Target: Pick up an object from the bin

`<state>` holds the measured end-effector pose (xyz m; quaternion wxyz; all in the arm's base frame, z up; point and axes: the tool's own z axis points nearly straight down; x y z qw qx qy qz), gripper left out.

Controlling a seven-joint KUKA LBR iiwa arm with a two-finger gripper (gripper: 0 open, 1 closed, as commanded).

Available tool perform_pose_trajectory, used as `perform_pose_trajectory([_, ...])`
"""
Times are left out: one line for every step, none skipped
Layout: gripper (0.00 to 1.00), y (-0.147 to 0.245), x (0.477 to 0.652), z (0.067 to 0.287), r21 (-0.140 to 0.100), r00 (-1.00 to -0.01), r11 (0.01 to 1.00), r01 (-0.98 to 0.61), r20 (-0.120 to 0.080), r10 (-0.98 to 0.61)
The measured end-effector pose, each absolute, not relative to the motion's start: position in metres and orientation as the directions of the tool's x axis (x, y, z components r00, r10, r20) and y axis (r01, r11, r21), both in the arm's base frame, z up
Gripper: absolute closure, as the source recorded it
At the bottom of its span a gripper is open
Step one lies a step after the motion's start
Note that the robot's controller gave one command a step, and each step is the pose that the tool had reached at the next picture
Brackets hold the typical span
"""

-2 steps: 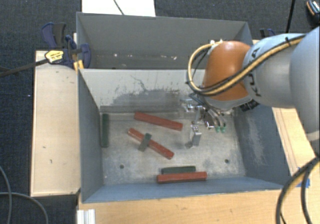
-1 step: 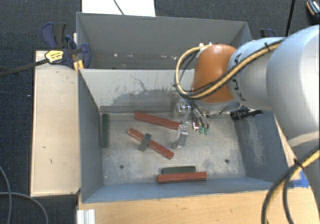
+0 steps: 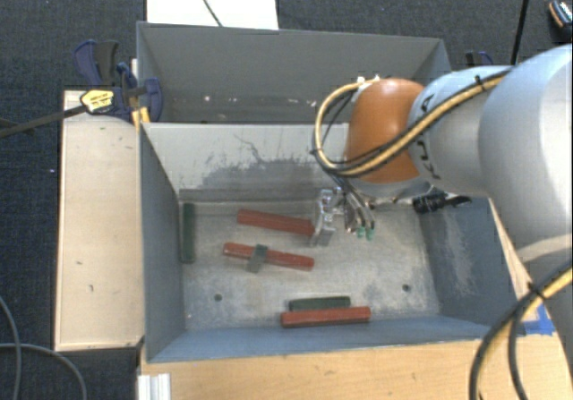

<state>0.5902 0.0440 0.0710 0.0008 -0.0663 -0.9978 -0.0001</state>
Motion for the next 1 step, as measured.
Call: perform_pose_trajectory([1.0,0.0261,0.5873,0.3029,0.003,-0.985,0.985,0.174,-0.011,0.174])
